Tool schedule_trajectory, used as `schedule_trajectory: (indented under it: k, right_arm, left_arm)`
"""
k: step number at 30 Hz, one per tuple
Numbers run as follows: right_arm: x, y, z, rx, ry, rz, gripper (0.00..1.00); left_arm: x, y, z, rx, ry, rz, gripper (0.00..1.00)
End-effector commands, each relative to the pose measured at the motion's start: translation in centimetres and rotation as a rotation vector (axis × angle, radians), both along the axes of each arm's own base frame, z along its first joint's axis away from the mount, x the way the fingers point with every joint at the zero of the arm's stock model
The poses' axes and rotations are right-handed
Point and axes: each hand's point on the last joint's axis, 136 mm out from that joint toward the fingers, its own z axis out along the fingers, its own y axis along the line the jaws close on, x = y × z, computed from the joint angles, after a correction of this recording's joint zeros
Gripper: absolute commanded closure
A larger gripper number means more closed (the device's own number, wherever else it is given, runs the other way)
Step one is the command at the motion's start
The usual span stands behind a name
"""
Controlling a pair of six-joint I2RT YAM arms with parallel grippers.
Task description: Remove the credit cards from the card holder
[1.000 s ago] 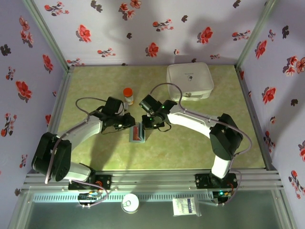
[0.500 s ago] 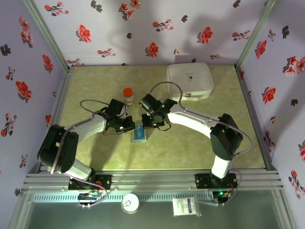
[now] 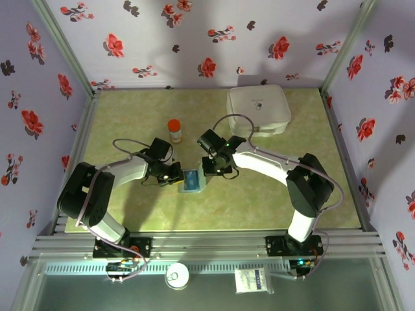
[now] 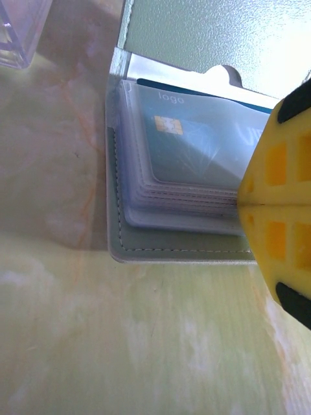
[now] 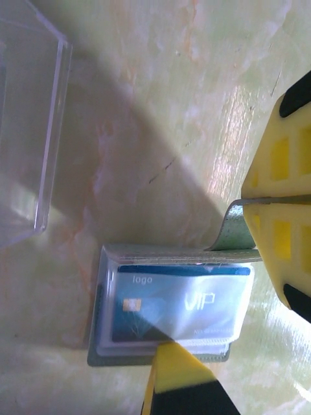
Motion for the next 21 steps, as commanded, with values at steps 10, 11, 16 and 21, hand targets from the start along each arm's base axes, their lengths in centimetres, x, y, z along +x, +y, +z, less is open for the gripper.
schedule_trajectory:
  k: [10, 11, 16, 21]
  right_arm:
    - [-0.1, -2.2, -0.6, -0.022, -0.003, -0.034, 0.91]
    - [0.0, -2.3, -0.6, -0.021, -0.004, -0.035, 0.91]
    - [-0.1, -2.7, -1.0, -0.032, 0.001, -0.038, 0.91]
    - [0.0, -3.2, -1.0, -0.037, -0.001, -0.045, 0.91]
  left_arm:
    - [-0.3, 0.8, 0.9, 0.029, -0.01, 0.009, 1.0]
    - [-0.2, 0.8, 0.7, 0.032, -0.006, 0.008, 1.0]
    - [-0.2, 0.9, 0.5, 0.034, -0.004, 0.018, 1.0]
    - [0.2, 1.0, 1.1, 0.034, -0.029, 0.036, 1.0]
